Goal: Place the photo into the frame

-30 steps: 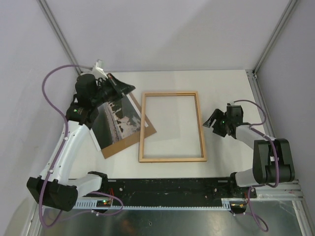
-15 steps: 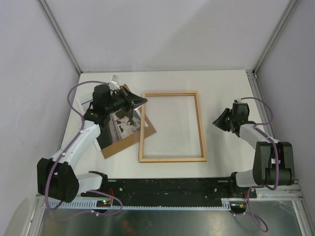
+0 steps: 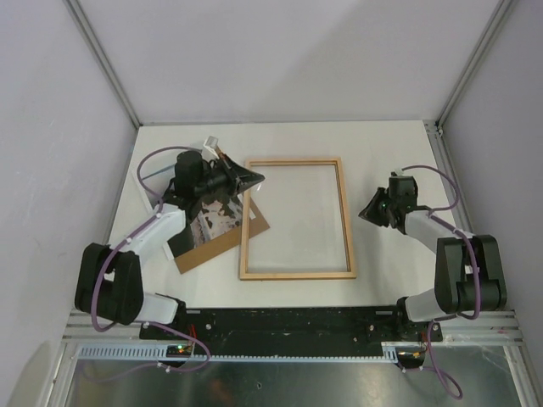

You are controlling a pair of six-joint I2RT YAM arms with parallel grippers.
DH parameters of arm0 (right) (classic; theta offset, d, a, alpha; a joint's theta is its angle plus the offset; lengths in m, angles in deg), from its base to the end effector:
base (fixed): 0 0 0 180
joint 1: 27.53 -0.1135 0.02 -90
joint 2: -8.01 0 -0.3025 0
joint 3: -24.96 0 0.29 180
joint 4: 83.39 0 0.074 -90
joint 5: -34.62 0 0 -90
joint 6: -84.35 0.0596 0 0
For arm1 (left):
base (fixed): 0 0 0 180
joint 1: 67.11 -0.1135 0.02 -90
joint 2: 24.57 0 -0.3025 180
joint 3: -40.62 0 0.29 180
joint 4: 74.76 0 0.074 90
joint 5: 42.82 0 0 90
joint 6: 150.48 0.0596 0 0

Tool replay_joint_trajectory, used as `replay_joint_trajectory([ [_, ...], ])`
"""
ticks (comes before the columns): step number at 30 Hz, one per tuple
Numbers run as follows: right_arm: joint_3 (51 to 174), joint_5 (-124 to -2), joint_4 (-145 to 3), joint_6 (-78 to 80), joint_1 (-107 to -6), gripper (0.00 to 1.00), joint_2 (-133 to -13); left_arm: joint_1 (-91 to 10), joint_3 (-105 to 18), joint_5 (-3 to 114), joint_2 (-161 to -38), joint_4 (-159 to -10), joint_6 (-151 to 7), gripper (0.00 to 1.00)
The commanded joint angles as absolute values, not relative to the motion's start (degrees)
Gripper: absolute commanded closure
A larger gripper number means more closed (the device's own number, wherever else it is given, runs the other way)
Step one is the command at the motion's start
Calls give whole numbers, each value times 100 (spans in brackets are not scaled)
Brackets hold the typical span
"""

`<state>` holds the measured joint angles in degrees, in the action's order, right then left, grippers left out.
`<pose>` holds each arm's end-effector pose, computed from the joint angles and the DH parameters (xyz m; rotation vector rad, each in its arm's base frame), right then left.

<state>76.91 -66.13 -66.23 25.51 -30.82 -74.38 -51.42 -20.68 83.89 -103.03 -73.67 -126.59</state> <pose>0.3182 0.0294 0.1685 0.5016 2.3916 0.5000 0.3308 -0.1299 0.2906 -0.4095 2.0699 -1.5221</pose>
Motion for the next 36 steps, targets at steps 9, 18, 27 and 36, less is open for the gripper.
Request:
replay_joint_trajectory([
  [9,7925,-6424,-6922,2425,-3278,86,-7839,-5045,-1702,8642,-10875,-6119,-13012,100],
  [18,7961,-6336,-6858,2365,-3360,87,-7909,-5032,-1540,8698,-11267,-5676,-13188,100],
  [27,8003,-6363,-6856,2341,-3411,87,-8013,-5009,-1458,8699,-11609,-5318,-13319,100],
  [36,8061,-6335,-6809,2305,-3467,87,-8084,-5005,-1508,8735,-11883,-5083,-13442,100],
])
